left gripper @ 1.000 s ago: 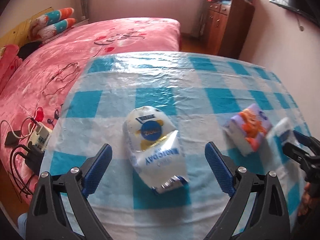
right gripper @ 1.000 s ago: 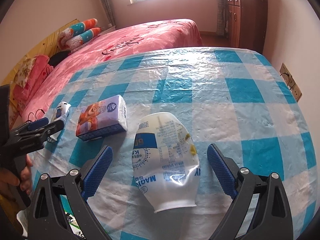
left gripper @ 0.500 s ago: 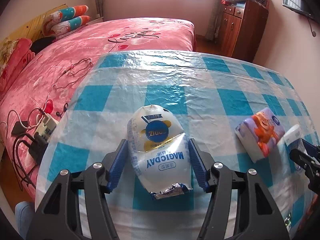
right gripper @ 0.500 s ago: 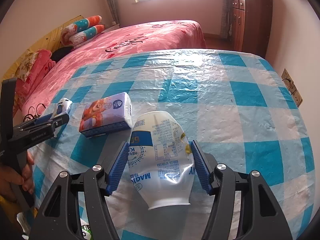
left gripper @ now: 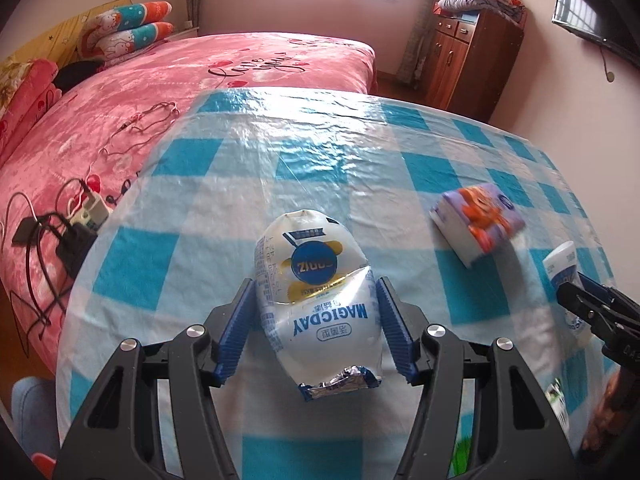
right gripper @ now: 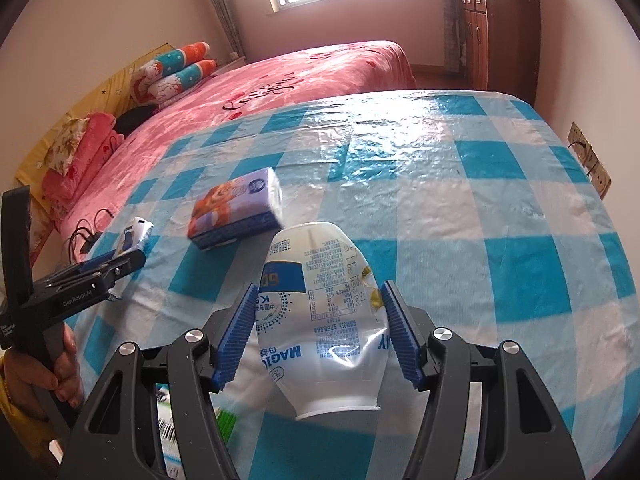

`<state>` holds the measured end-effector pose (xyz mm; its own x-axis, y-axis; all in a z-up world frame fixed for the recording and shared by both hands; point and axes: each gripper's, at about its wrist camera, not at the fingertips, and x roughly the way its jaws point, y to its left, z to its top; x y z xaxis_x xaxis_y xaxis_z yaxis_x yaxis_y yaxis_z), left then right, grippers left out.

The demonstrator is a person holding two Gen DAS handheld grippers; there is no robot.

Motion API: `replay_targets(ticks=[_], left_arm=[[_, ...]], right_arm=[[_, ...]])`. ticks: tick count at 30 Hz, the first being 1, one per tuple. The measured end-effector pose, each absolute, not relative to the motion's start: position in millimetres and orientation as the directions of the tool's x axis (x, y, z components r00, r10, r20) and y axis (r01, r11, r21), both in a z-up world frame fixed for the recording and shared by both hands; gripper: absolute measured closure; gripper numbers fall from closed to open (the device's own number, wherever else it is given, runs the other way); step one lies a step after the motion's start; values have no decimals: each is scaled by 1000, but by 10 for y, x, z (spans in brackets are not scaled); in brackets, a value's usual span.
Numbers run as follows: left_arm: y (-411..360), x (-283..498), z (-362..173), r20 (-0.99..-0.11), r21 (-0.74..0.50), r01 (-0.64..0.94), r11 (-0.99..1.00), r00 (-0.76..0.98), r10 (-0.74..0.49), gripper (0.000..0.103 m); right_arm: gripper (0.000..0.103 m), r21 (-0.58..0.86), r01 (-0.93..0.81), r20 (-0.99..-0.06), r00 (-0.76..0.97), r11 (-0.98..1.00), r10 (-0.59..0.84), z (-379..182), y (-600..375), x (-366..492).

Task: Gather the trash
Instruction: 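Grasp the long brown snack wrapper with the right tool while the left tool holds the white bag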

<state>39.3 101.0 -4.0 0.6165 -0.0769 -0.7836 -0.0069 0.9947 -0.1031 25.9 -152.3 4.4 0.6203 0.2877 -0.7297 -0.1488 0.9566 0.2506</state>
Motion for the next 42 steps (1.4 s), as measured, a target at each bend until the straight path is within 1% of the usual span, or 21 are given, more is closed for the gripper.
replay_targets(ticks=[15,22,24,25,26,27,30,32,36,38,42], left_arm=[[1067,-262,46,-761,-201,24,979,626,-172,42],[1144,-562,67,-755,-231,25,973,626,-195,42],[1163,-647,63,-755,-240,24,970,623,-202,42],[1171,-701,64,-755,-242,21,970,624,-202,42],[1175,-737,69,-754,-244,20,970,625,-203,42],[1197,-801,77,-751,-251,17,968,628,-206,42],[1263,-905,96,-745,-262,7,965,634,-207,42],[1303,-984,115,-741,-266,2,964,639,-206,42],[1377,-1155,116,-740,-274,-8,962,641,-205,42],[1408,-1214,102,-741,-277,-11,961,639,-206,42],[1478,-1347,66,-745,-288,-15,957,631,-215,42]], right_arm=[[40,296,-170,-699,632,940,334,89,-1452,-261],[39,260,-176,-737,600,949,313,34,-1359,-375],[34,249,-176,-737,603,952,305,49,-1342,-418],[27,252,-179,-732,608,951,308,64,-1350,-433],[22,249,-181,-721,622,951,307,106,-1345,-470],[22,239,-191,-706,639,952,305,163,-1328,-520],[22,195,-243,-670,675,950,310,329,-1219,-678],[22,202,-299,-657,665,933,356,387,-1127,-781],[24,180,-383,-700,597,906,392,315,-846,-950],[34,176,-409,-723,564,895,400,237,-741,-1007],[35,118,-417,-752,555,901,355,135,-614,-1076]])
